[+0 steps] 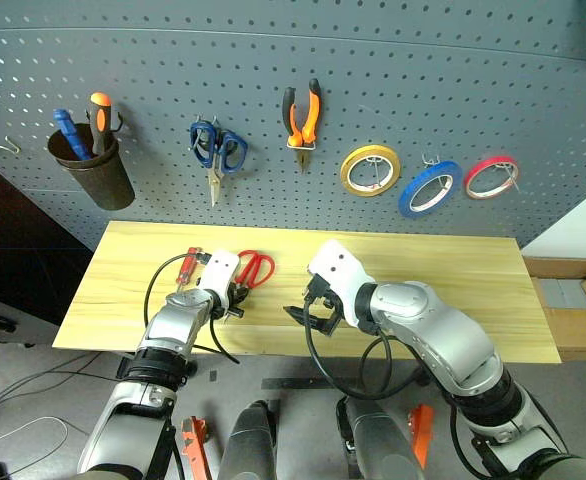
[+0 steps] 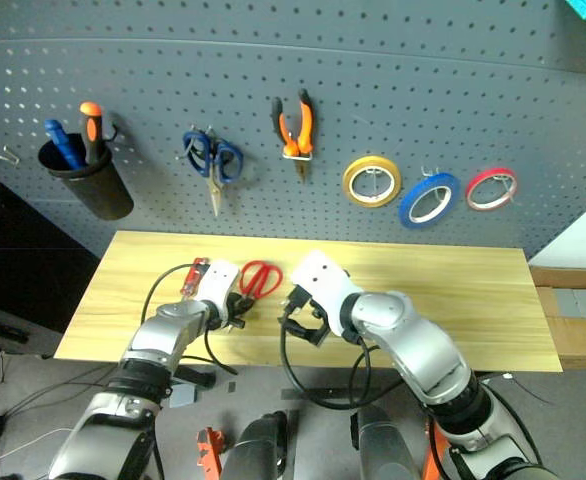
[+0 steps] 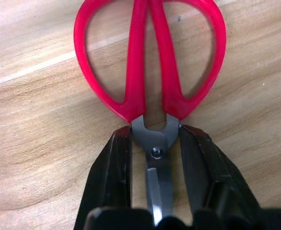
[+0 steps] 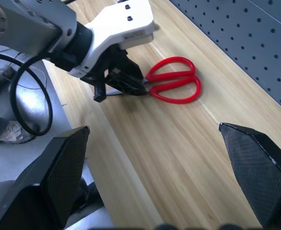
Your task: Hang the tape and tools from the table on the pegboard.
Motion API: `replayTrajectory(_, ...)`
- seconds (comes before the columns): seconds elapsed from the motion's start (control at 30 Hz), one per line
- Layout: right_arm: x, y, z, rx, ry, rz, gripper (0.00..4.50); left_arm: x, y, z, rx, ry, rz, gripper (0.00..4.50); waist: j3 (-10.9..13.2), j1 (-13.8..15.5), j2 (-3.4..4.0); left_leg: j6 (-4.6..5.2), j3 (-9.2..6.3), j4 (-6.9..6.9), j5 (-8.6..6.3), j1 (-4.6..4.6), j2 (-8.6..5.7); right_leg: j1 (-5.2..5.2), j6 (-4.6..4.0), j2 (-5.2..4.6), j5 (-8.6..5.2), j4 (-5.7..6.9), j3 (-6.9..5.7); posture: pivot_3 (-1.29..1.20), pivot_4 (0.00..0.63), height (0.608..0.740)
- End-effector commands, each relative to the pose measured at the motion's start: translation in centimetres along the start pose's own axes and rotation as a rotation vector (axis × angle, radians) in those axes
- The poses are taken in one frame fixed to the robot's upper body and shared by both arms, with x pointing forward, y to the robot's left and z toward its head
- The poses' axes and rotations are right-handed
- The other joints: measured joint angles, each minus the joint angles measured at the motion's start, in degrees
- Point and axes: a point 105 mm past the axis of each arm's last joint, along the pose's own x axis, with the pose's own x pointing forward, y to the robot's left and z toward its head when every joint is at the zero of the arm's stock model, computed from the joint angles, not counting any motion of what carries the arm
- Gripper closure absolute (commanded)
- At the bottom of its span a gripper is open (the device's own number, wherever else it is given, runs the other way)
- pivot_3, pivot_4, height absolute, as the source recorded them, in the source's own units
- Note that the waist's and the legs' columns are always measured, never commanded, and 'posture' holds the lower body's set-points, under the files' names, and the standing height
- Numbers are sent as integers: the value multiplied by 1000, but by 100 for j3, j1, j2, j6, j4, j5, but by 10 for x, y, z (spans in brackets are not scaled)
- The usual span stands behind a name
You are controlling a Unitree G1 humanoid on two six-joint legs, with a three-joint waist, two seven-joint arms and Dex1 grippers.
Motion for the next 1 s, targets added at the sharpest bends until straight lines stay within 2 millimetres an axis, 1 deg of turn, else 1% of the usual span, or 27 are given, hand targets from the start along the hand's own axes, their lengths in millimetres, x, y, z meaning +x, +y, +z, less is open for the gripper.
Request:
replayTrajectory(0.03,-10,-7,16,-32,-67,-19,0,-7,3,9,-12,-104,26,3419,0,-10,0,0,0,0,0,0,0,0,0,0,0,0,1,-109,235,740)
replayTrajectory(0.17,-19,-14,20,-34,-89,-26,0,-21,1,19,-30,-237,31,3431,1,-11,0,0,1,-4,0,-1,2,-1,-1,-3,0,-9,1,-114,238,740)
replayTrajectory(0.27,-30,-17,25,-54,-120,-16,0,-42,-8,27,-25,-361,-7,3431,1,-14,0,0,0,-7,-1,-5,4,-2,-1,-3,0,-17,0,-118,241,740)
replayTrajectory(0.3,-33,-18,26,-58,-127,-15,0,-51,-11,31,-2,-408,-15,3431,1,-14,0,0,1,-9,-1,-5,3,-1,-1,-5,0,-21,2,-119,242,740)
replayTrajectory(0.37,-44,-19,29,-86,-156,-4,0,-77,-16,44,89,-530,-19,3431,1,-14,0,0,1,-10,-1,-5,4,2,-1,-5,0,-29,0,-113,242,740)
replayTrajectory(0.4,-48,-20,31,-97,-167,0,0,-86,-19,48,122,-568,-16,3431,1,-13,0,0,2,-12,-2,-6,5,2,0,-5,1,-35,2,-111,242,740)
replayTrajectory(0.53,-66,-17,39,-170,-244,46,0,-115,-20,61,236,-679,44,3431,1,1,0,1,1,-17,-2,-6,4,7,0,-7,0,-47,-1,-105,240,740)
replayTrajectory(0.57,-69,-17,39,-182,-253,54,0,-120,-19,63,249,-695,56,3431,1,0,0,1,2,-17,-2,-6,4,8,0,-6,0,-51,-1,-103,239,740)
replayTrajectory(0.63,-72,-17,39,-192,-258,74,0,-134,-20,73,281,-771,82,3431,0,-4,1,2,5,-18,-3,-6,4,13,1,-5,0,-66,1,-99,236,740)
replayTrajectory(0.7,-74,-17,38,-199,-262,87,0,-144,-18,81,292,-821,108,3431,0,-4,1,3,8,-17,-3,-8,6,14,1,-5,0,-76,2,-96,234,740)
replayTrajectory(0.8,-73,-21,39,-203,-268,87,0,-159,-12,103,322,-923,177,3431,0,-1,0,3,8,-16,-3,-8,5,15,1,-4,0,-75,2,-88,230,740)
replayTrajectory(1.0,-70,-28,39,-212,-258,71,0,-168,3,130,325,-998,260,3431,0,4,0,3,8,-13,-3,-11,2,16,5,-2,3,-77,3,-84,228,740)
